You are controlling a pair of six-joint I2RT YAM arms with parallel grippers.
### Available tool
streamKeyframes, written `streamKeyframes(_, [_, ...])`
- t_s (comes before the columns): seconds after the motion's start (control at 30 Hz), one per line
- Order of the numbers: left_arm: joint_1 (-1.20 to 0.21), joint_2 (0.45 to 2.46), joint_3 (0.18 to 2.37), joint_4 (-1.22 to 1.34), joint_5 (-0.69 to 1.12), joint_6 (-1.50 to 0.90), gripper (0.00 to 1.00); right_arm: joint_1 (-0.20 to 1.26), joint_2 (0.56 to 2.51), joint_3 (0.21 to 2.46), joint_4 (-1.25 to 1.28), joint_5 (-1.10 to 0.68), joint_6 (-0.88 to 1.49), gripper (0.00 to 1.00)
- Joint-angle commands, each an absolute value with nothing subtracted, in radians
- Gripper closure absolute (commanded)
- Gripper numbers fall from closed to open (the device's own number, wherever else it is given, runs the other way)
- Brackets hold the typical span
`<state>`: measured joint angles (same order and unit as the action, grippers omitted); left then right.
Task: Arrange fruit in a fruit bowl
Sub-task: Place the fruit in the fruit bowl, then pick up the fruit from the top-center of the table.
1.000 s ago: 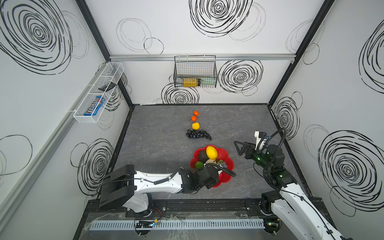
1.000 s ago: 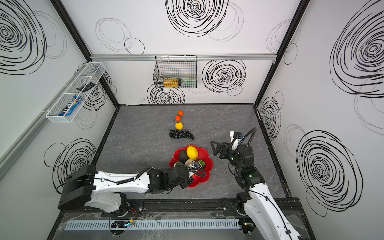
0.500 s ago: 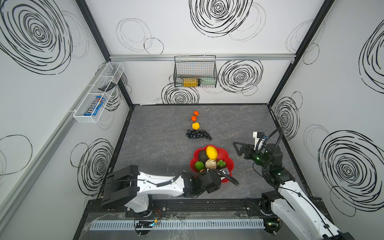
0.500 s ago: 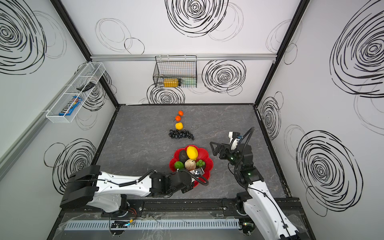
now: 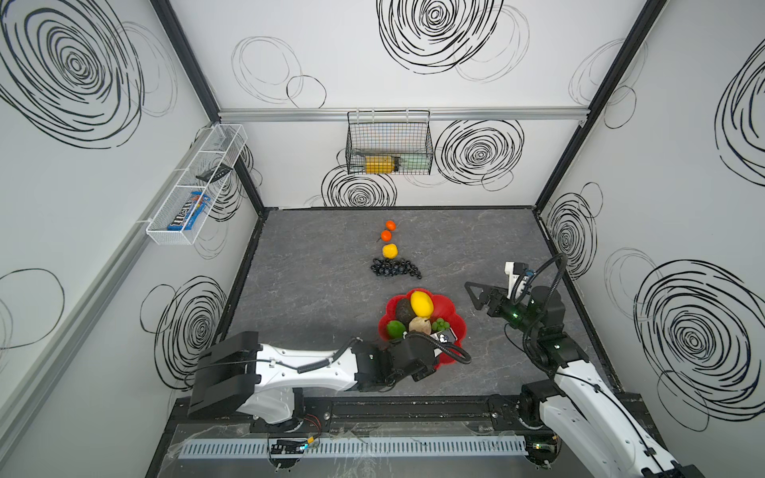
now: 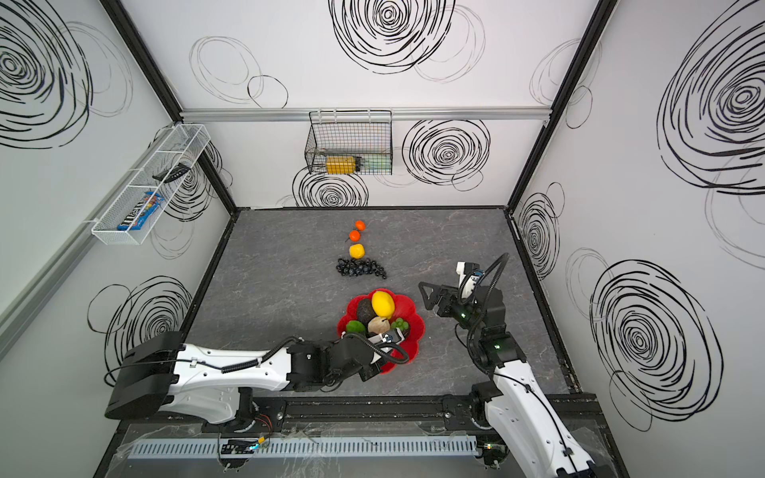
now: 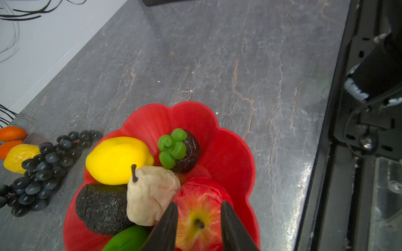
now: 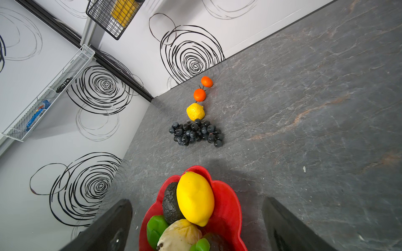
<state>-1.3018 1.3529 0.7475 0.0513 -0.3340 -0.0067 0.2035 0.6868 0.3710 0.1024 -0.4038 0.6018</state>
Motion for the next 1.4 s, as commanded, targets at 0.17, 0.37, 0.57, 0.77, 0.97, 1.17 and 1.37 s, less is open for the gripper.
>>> streamKeyframes(0.17, [-1.085,1.148,0.672,0.227,-0.189,-0.135,0.53,0.199,0.674,0.397,0.108,-0.411,0.607,0.03])
streamKeyframes(0.37, [-0.782,1.139,0.658,0.278,-0.069,-0.321,0.5,0.198,0.673,0.403,0.108,-0.404,0.615,0.03])
streamKeyframes(0.57, [-0.583,1.282,0.712,0.292,-0.032,-0.475,0.48,0.199,0.69,0.403,0.12,-0.413,0.629,0.03])
streamKeyframes(0.77, [-0.509,1.507,0.917,0.182,-0.062,-0.455,0.41,0.199,0.705,0.398,0.123,-0.426,0.634,0.03])
streamKeyframes(0.97, [-0.486,1.75,1.18,0.027,-0.105,-0.433,0.35,0.199,0.709,0.388,0.127,-0.435,0.64,0.03])
streamKeyframes(1.17, [-0.485,1.967,1.456,-0.147,-0.162,-0.372,0.3,0.198,0.702,0.38,0.126,-0.444,0.638,0.03])
streamKeyframes(1.37, [-0.488,2.101,1.63,-0.287,-0.225,-0.337,0.21,0.199,0.697,0.372,0.123,-0.453,0.639,0.03])
